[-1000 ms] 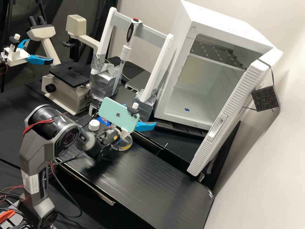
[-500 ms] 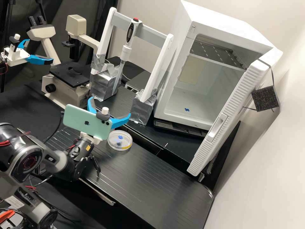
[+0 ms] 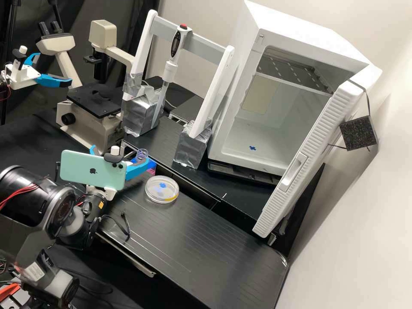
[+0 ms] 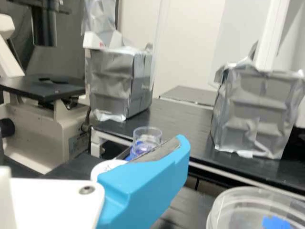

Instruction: Close the bottle

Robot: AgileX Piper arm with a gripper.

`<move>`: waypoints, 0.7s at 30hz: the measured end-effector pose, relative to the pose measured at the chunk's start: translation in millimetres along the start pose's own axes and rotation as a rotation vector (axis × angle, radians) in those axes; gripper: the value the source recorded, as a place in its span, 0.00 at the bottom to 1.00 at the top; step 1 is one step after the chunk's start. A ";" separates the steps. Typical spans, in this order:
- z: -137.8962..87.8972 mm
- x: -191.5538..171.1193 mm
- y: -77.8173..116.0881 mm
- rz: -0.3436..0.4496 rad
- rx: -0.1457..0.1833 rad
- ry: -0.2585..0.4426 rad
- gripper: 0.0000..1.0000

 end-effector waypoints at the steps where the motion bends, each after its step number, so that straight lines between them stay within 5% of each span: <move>1: 0.8 0.3 -0.8 -0.004 0.001 -0.004 1.00; 9: 12.7 7.3 1.7 -0.001 0.004 -0.064 1.00; 10: 14.2 7.5 1.1 -0.006 0.006 -0.069 0.00; 21: 17.2 10.1 1.5 -0.026 0.016 -0.063 0.00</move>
